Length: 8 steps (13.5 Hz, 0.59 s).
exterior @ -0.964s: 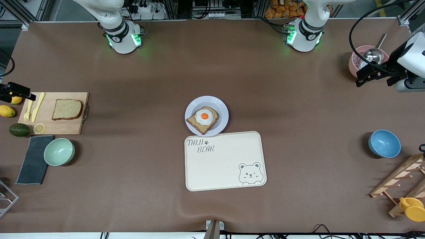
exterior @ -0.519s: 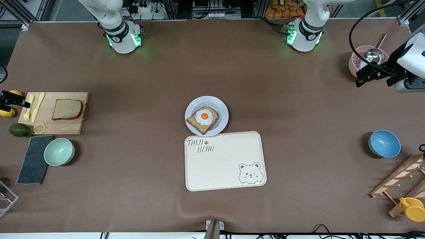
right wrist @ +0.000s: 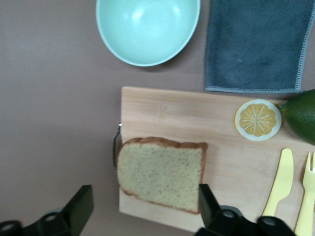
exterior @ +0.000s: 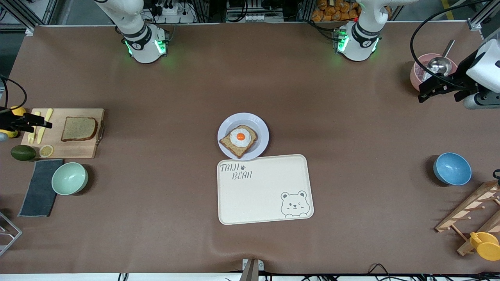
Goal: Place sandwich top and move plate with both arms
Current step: 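Move the right gripper toward the bread slice on the cutting board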
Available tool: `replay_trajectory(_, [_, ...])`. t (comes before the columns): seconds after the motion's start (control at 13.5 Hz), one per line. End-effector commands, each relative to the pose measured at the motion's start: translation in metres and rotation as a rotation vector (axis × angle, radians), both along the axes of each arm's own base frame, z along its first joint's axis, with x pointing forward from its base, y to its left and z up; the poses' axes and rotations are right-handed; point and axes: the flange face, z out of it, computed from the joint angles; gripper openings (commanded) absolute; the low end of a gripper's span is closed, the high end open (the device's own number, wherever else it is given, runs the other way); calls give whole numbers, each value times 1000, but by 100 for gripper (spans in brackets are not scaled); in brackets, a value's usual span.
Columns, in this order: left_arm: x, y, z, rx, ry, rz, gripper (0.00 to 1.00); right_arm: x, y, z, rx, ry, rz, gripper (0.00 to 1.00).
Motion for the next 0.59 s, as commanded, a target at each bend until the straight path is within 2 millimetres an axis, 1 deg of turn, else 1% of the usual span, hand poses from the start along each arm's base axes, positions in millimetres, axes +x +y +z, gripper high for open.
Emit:
replay_trajectory(0.0, [-2, 3, 3, -2, -5, -6, 100, 3, -5, -6, 9, -32, 40, 88])
replay_trajectory(0.07, [-1, 2, 3, -2, -7, -7, 100, 2, -5, -14, 15, -26, 43, 85])
replay_trajectory(0.15, [-1, 2, 3, -2, -7, -6, 100, -1, -16, -32, 18, -20, 29, 84])
replay_trajectory(0.22, [0, 1, 2, -2, -5, -7, 100, -6, -29, -46, 13, -41, 53, 84])
replay_trajectory(0.3, [0, 1, 1, -2, -4, -7, 100, -8, -33, -58, 22, -45, 74, 81])
replay_trajectory(0.37, [0, 1, 0, -2, -2, -7, 100, -10, -36, -67, 45, -55, 49, 79])
replay_trajectory(0.52, [0, 1, 0, -2, -1, -7, 100, -12, -39, -76, 64, -65, 26, 74])
